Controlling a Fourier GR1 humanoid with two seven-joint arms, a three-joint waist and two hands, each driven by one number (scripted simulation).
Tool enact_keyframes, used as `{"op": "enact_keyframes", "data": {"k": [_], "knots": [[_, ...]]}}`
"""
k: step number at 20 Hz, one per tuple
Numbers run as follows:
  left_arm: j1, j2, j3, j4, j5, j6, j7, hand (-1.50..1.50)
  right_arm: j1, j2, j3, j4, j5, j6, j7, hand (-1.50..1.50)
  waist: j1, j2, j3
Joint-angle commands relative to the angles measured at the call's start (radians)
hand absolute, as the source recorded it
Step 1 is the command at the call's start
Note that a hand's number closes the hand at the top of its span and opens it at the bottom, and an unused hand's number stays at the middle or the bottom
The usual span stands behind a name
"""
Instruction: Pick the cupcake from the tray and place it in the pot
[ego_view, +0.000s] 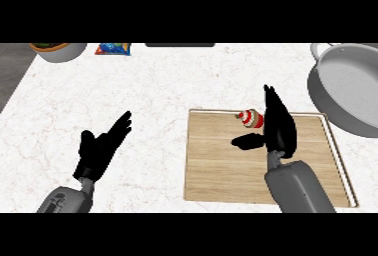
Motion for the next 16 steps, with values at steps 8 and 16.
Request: {"op": "enact_keyframes", "data": {"k": [8,16], "knots": [[0.127,0.016,0.054,-0.08,-0.034,-0.089,-0.037,0.0,-0.013,0.005,-0.15,0.265,-0.15,-0.091,-0.283,-1.5,0.006,0.0,0.0],[0.1,-0.054,0.039,-0.02,-0.082,-0.066,-0.042,0.0,-0.006,0.01,-0.152,0.4,-0.156,-0.142,-0.479,1.5,0.006,0.002,0.0]]}}
